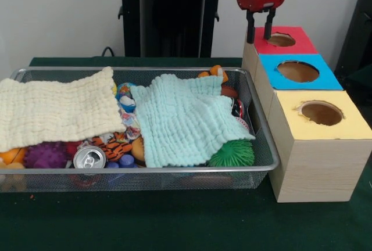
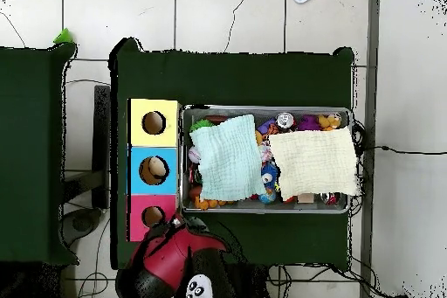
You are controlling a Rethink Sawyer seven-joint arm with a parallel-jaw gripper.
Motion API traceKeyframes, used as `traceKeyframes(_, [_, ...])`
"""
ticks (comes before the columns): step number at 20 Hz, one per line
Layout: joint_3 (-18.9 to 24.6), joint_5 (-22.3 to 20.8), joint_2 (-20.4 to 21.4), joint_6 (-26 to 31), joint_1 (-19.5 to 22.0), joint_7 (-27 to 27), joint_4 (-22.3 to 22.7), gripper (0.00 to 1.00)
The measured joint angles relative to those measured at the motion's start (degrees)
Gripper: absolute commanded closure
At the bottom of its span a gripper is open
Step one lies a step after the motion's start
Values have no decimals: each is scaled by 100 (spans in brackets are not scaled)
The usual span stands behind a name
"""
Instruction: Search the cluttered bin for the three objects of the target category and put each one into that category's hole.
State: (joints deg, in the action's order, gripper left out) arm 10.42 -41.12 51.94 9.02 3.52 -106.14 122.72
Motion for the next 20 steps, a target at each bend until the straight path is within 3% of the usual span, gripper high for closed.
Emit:
traceKeyframes(12, [504, -8, 28, 40, 525, 0, 165, 0])
traceKeyframes(20, [1177, 126, 341, 561, 1241, 0, 253, 0])
